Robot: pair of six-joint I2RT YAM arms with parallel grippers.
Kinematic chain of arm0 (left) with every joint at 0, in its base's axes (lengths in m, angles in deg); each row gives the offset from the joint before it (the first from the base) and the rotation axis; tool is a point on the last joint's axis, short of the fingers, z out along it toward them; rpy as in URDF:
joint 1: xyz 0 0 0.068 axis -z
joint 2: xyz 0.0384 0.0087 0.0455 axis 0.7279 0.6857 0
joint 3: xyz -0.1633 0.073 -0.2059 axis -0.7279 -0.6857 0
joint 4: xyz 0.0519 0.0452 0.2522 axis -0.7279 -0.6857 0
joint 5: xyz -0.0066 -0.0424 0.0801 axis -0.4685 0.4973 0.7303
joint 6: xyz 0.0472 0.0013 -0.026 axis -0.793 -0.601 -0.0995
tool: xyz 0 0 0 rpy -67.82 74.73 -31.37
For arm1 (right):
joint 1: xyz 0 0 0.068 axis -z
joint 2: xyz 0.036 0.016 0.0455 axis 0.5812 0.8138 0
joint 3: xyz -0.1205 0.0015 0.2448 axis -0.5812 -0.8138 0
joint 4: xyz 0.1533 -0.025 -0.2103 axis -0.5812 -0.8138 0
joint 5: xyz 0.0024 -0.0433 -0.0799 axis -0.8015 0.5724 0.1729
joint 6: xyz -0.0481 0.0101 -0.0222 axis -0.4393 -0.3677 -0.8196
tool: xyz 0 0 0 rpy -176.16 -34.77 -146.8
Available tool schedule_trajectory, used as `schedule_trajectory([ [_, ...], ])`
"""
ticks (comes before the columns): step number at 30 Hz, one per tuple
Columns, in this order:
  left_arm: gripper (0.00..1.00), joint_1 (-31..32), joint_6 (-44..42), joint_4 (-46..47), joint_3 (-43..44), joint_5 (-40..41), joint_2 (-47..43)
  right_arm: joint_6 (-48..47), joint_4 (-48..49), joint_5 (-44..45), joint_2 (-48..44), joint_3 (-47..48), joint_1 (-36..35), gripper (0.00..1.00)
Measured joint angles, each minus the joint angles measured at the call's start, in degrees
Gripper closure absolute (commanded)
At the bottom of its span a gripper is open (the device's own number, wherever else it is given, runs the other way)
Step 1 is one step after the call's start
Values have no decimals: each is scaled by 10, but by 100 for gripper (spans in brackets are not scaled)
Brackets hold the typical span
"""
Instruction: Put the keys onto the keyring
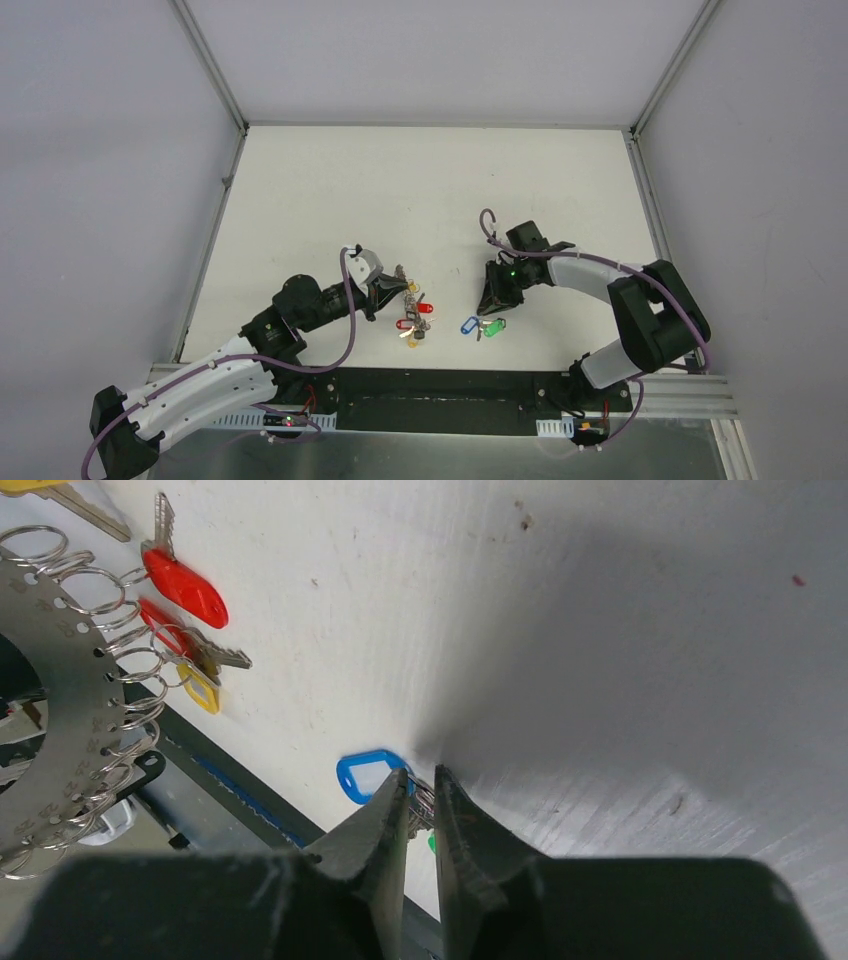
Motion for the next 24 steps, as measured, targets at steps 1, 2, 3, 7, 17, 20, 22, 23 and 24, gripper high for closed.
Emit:
schedule_trajectory([
  [1, 100, 0, 0, 0, 0, 0, 0, 0, 0, -5, 5, 0, 3, 83],
  [2, 100, 0, 0, 0, 1, 0, 0, -1, 0, -12, 9, 0, 6, 83],
  [3, 100, 0, 0, 0, 1, 0, 0, -2, 1, -16, 10, 0, 8, 83],
  [7, 100, 0, 0, -1, 1, 0, 0, -7, 1, -28, 10, 0, 12, 85],
  [17, 100, 0, -1, -11, 2, 0, 0, -16, 1, -75, 38, 7, 15, 63],
  [20, 100, 0, -1, -12, 3, 0, 0, -17, 2, -79, 38, 9, 15, 65],
  [22, 100, 0, -1, -15, 4, 1, 0, -17, 2, -79, 38, 10, 16, 70],
  [23, 100, 0, -1, -15, 5, 1, 0, -18, 1, -78, 38, 10, 16, 73],
  [24, 100, 0, -1, -16, 5, 1, 0, -20, 1, -78, 40, 10, 17, 75],
])
